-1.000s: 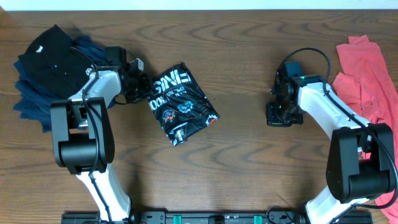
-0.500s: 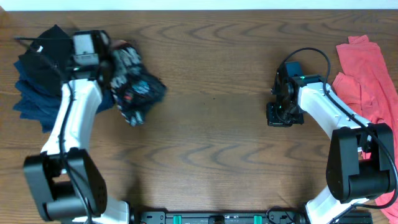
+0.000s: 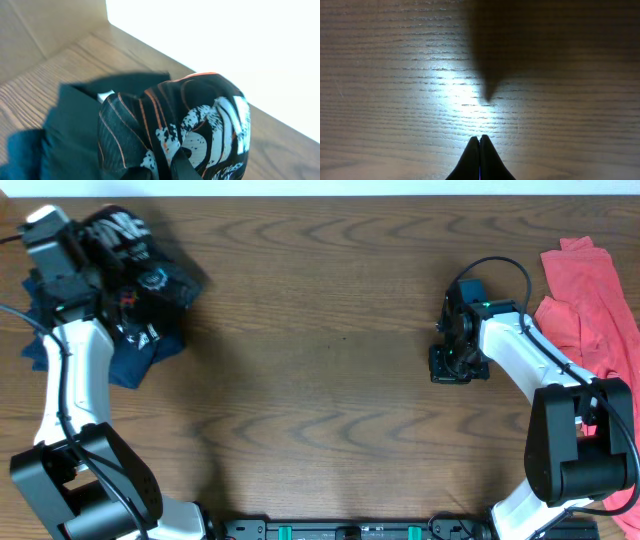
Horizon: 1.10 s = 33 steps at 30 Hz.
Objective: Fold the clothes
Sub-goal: 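Release the jersey on the stack and pull the left gripper back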
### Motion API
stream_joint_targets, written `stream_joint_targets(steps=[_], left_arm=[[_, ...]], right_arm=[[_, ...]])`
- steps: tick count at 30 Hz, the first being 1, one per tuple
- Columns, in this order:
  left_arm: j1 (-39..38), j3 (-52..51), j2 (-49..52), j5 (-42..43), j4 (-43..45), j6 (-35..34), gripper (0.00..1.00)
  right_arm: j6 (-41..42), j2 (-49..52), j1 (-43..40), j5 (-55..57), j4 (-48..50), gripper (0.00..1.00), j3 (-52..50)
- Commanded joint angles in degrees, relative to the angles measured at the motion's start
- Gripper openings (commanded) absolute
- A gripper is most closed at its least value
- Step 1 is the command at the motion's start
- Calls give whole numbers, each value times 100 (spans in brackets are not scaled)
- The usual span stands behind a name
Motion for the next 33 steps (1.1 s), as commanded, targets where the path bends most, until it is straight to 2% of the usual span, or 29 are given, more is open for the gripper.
stream_joint_targets(steps=[1, 14, 16, 17, 19, 20, 22, 23, 30, 33], left_arm=[[275, 11, -94, -149, 291, 87, 6], [929, 11, 726, -72, 1178, 85, 6], [968, 11, 793, -35, 1257, 87, 8], [984, 11, 817, -37, 1283, 87, 13], [1005, 11, 846, -39, 1298, 87, 47], [1014, 11, 846, -39, 1300, 85, 67], [1019, 11, 846, -37, 1303, 83, 89], [1019, 11, 846, -37, 1305, 83, 94], [1019, 11, 846, -15, 1298, 85, 98], [1016, 11, 846, 295, 1296, 83, 98]], right_arm=[[59, -92, -52, 74, -2, 2, 42], [66, -92, -48, 70, -109, 2, 42], [87, -92, -48, 72, -107, 2, 42], [105, -92, -48, 72, -107, 2, 42], [127, -92, -48, 70, -107, 2, 42], [127, -92, -48, 72, -107, 2, 42], [127, -92, -48, 72, -107, 2, 42], [127, -92, -48, 72, -105, 2, 42], [125, -92, -48, 74, -92, 2, 42], [125, -92, -48, 74, -81, 2, 42]])
